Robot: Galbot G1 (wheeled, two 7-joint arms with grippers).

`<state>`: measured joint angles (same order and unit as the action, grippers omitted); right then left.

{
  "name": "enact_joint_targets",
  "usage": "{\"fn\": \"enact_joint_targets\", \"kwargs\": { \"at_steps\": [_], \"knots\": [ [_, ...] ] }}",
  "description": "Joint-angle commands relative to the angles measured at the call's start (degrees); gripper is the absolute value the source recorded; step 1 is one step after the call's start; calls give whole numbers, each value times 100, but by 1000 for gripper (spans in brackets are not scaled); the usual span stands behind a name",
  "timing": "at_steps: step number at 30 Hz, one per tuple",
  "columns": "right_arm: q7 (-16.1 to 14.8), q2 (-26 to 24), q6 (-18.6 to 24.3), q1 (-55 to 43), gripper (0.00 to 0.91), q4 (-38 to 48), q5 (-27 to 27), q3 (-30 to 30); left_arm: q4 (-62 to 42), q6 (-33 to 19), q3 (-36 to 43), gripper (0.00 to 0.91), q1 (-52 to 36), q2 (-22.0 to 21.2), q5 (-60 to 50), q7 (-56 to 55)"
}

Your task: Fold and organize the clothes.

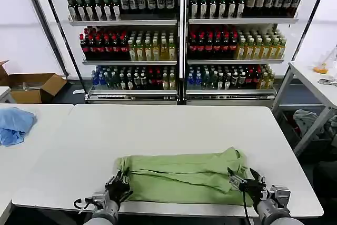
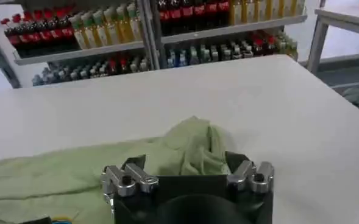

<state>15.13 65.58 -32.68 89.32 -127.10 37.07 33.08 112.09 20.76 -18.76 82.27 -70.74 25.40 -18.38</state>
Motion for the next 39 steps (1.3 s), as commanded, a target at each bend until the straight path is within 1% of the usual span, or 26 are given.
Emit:
{"fn": "enact_joint_targets", "kwargs": {
  "at_steps": [1, 3, 4, 5, 6, 7, 9, 11, 13, 15, 16, 19, 21, 23, 26, 29, 33, 39],
  "knots": [
    [3, -10, 15, -12, 907, -5, 20, 19, 52, -24, -696, 30, 54, 356, 384, 127],
    [6, -19, 20, -25, 907, -6, 37, 25, 86, -23, -1130, 30, 45, 658, 643, 177],
    [7, -21, 21, -29, 907, -7, 43, 27, 85, -22, -1276, 30, 42, 741, 706, 196],
    [7, -28, 23, -49, 907, -4, 51, 25, 73, -24, -1536, 20, 35, 1011, 864, 242],
    [8, -32, 23, -58, 907, -2, 56, 20, 54, -25, -1732, 20, 26, 1182, 914, 273],
    [9, -34, 24, -70, 907, 0, 58, 13, 25, -24, -1987, 30, 15, 1314, 985, 302],
    [9, -42, 24, -86, 907, -2, 62, 2, -22, -20, -2368, 20, -16, 1563, 1032, 332],
    [9, -49, 24, -92, 907, -8, 63, -6, -55, -46, -2793, 20, -60, 1772, 982, 388],
    [9, -60, 23, -92, 907, -19, 62, -12, 1, -67, -3026, 20, -84, 1896, 1030, 437],
    [9, -75, 22, -88, 907, -27, 63, -13, 198, -24, -3193, 20, -78, 1950, 1357, 455],
    [8, -87, 21, -84, 907, -30, 63, -14, 435, 52, -3251, 20, -58, 1951, 1751, 458],
    [3, -114, 22, -76, 907, -31, 67, -6, 1108, 293, -3151, 20, 36, 1766, 2906, 489],
    [-1, -139, 23, -79, 907, -10, 66, -12, 1480, 330, -2861, 20, 61, 1571, 3654, 502],
    [-4, -163, 25, -94, 907, 7, 67, -24, 1717, 379, -2440, 20, 54, 1353, 4121, 483],
    [-6, -196, 24, -121, 907, 16, 75, -41, 1951, 355, -1666, 20, 25, 1092, 4260, 471],
    [-10, -216, 26, -141, 907, 15, 80, -37, 1988, 358, -1202, 20, -15, 794, 4383, 422],
    [-11, -230, 27, -142, 907, 19, 105, -17, 1747, 348, -499, 20, -208, 521, 4324, 315],
    [-14, -230, 33, -173, 907, 62, 106, -37, 1246, 296, 216, 20, -561, 187, 4136, 213]
  ]
}}
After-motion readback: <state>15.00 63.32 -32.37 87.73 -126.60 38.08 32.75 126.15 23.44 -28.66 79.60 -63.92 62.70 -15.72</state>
